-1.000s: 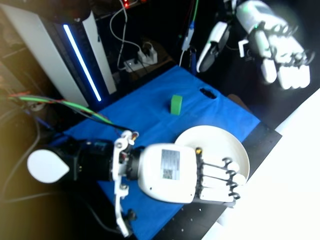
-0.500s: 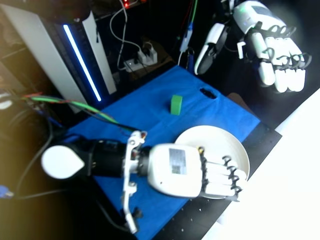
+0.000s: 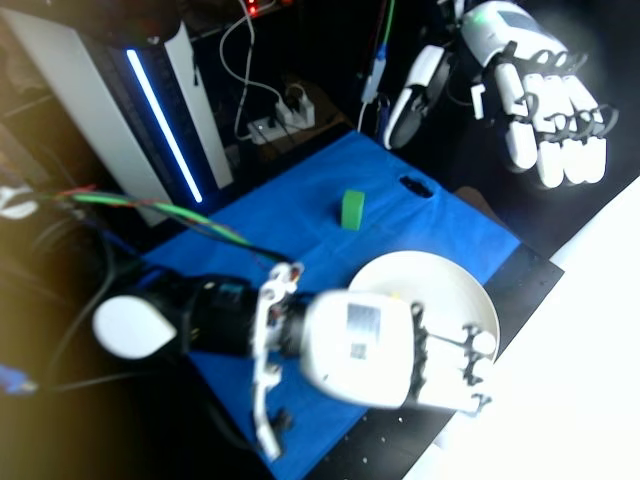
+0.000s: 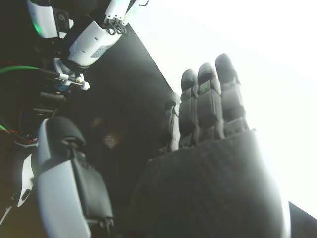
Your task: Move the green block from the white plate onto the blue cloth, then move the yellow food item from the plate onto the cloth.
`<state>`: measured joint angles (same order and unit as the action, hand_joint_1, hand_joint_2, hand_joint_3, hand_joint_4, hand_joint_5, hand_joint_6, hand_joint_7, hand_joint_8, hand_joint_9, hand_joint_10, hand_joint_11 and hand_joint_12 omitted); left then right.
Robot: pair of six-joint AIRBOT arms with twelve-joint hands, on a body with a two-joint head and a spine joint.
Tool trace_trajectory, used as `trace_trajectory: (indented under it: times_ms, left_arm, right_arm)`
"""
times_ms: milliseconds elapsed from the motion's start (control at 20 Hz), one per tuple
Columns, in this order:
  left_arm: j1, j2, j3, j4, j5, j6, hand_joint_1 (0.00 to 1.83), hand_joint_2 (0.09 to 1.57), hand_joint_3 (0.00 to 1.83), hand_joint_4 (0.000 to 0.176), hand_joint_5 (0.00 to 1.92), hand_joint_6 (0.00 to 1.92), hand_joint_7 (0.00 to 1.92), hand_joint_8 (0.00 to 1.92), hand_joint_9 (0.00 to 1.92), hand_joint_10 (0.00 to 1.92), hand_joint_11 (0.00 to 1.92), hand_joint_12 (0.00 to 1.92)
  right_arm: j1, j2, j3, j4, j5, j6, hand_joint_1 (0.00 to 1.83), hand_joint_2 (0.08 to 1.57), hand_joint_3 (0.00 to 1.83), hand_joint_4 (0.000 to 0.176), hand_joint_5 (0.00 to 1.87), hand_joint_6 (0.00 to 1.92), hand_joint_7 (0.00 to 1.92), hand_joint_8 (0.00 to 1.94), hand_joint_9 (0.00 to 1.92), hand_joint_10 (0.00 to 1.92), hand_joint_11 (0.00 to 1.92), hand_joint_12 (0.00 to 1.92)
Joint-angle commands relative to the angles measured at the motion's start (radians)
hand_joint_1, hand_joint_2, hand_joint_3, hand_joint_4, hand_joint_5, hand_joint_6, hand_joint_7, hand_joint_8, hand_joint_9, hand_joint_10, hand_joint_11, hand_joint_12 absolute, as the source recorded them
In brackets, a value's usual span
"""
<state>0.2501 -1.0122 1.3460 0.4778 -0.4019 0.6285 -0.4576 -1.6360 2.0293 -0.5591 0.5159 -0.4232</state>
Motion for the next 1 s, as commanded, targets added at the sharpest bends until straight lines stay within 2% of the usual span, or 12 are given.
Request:
trace_trajectory:
  times_ms: [0,150,250,400,450,500,550,650,700,750,900,950]
  left_arm:
    - [-0.017,-0.001,0.001,-0.028,-0.107,-0.004,0.47,0.89,0.00,0.129,0.07,0.00,0.24,0.01,0.16,0.00,0.00,0.45]
    - [-0.017,-0.002,0.000,-0.030,-0.109,-0.004,0.45,0.88,0.00,0.144,0.07,0.00,0.23,0.00,0.16,0.00,0.00,0.48]
    - [-0.017,-0.003,-0.001,-0.032,-0.110,-0.004,0.46,0.88,0.00,0.143,0.06,0.00,0.23,0.00,0.16,0.00,0.00,0.51]
    - [-0.017,-0.004,-0.002,-0.032,-0.110,-0.005,0.47,0.88,0.00,0.148,0.07,0.00,0.24,0.00,0.18,0.00,0.00,0.61]
    - [-0.019,-0.004,-0.002,-0.032,-0.110,-0.005,0.47,0.88,0.00,0.150,0.07,0.00,0.25,0.00,0.18,0.00,0.00,0.61]
    - [-0.020,-0.004,-0.004,-0.032,-0.110,-0.005,0.45,0.88,0.00,0.143,0.07,0.00,0.25,0.00,0.18,0.00,0.00,0.61]
    - [-0.021,-0.004,-0.005,-0.032,-0.110,-0.005,0.46,0.87,0.00,0.142,0.07,0.00,0.24,0.00,0.18,0.00,0.00,0.63]
    - [-0.022,-0.004,-0.007,-0.032,-0.110,-0.005,0.47,0.87,0.00,0.142,0.07,0.00,0.24,0.00,0.19,0.00,0.00,0.69]
    - [-0.023,-0.004,-0.007,-0.032,-0.111,-0.005,0.47,0.86,0.00,0.132,0.07,0.00,0.25,0.00,0.21,0.01,0.00,0.73]
    - [-0.023,-0.004,-0.007,-0.032,-0.111,-0.006,0.48,0.86,0.00,0.129,0.07,0.00,0.25,0.00,0.22,0.01,0.00,0.77]
    - [-0.024,-0.004,-0.006,-0.033,-0.111,-0.007,0.51,0.84,0.00,0.156,0.10,0.00,0.28,0.01,0.25,0.01,0.00,0.69]
    - [-0.025,-0.004,-0.006,-0.033,-0.111,-0.007,0.52,0.87,0.00,0.156,0.08,0.00,0.28,0.00,0.24,0.00,0.00,0.64]
  right_arm:
    - [0.018,0.000,0.002,0.052,0.098,-0.003,0.66,0.91,0.00,0.000,0.15,0.00,0.27,0.00,0.33,0.00,0.01,0.82]
    - [0.017,-0.010,0.002,0.052,0.098,-0.003,0.65,0.91,0.01,0.011,0.16,0.00,0.33,0.00,0.34,0.00,0.01,0.83]
    - [0.008,-0.020,0.007,0.057,0.098,-0.003,0.68,0.91,0.00,0.000,0.17,0.01,0.31,0.01,0.34,0.01,0.03,0.88]
    - [-0.006,-0.042,0.025,0.070,0.098,-0.003,0.72,0.93,0.00,0.000,0.25,0.00,0.64,0.08,0.67,0.17,0.20,1.43]
    - [-0.010,-0.048,0.030,0.074,0.098,-0.003,0.73,0.94,0.00,0.000,0.26,0.01,0.72,0.15,0.58,0.70,0.26,1.56]
    - [-0.017,-0.054,0.035,0.081,0.098,-0.003,0.77,0.95,0.00,0.000,0.28,0.01,0.63,0.79,0.48,1.35,0.35,1.80]
    - [-0.024,-0.059,0.041,0.083,0.098,-0.003,0.66,0.91,0.00,0.000,0.28,0.00,0.46,0.40,0.29,0.91,0.07,1.58]
    - [-0.038,-0.072,0.059,0.086,0.098,-0.003,0.59,0.83,0.00,0.003,0.26,0.01,0.32,0.03,0.23,0.26,0.00,1.03]
    - [-0.044,-0.078,0.069,0.087,0.098,-0.003,0.57,0.90,0.00,0.018,0.25,0.00,0.31,0.01,0.27,0.12,0.00,0.97]
    - [-0.051,-0.083,0.078,0.089,0.097,-0.003,0.58,0.95,0.00,0.009,0.26,0.00,0.35,0.01,0.33,0.06,0.00,1.00]
    - [-0.060,-0.082,0.082,0.092,0.092,-0.003,0.54,0.88,0.00,0.000,0.23,0.00,0.35,0.00,0.38,0.01,0.07,0.85]
    - [-0.062,-0.081,0.082,0.093,0.091,-0.003,0.67,0.86,0.00,0.000,0.24,0.01,0.36,0.00,0.41,0.02,0.07,0.85]
